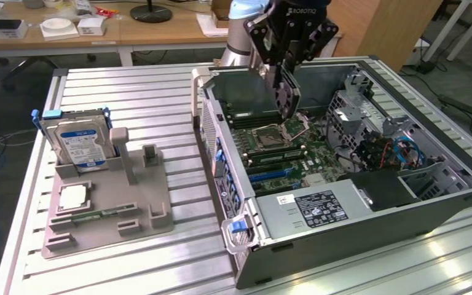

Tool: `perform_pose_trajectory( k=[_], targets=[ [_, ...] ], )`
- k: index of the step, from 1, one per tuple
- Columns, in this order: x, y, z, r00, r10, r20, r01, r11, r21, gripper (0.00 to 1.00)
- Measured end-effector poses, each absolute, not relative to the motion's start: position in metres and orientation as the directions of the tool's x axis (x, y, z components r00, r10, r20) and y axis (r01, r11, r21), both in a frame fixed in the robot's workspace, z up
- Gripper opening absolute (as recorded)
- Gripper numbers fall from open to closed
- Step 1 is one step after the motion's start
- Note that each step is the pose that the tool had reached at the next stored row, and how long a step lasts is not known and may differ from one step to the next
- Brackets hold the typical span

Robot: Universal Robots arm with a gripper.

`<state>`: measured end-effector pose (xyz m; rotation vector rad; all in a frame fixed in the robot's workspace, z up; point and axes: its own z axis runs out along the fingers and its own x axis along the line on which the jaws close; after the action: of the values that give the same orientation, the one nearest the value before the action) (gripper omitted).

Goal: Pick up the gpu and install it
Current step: 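Pick up the gpu and move the gpu toward the slot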

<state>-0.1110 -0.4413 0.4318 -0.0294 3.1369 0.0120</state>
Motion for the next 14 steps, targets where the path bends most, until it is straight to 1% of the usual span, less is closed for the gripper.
perform_pose_trajectory(
  k=[14],
  targets=[
    [-0.095,-0.441,0.432,-1.000,-0.021,-0.005,-0.021,1.000,0.008,0.26]
  ],
)
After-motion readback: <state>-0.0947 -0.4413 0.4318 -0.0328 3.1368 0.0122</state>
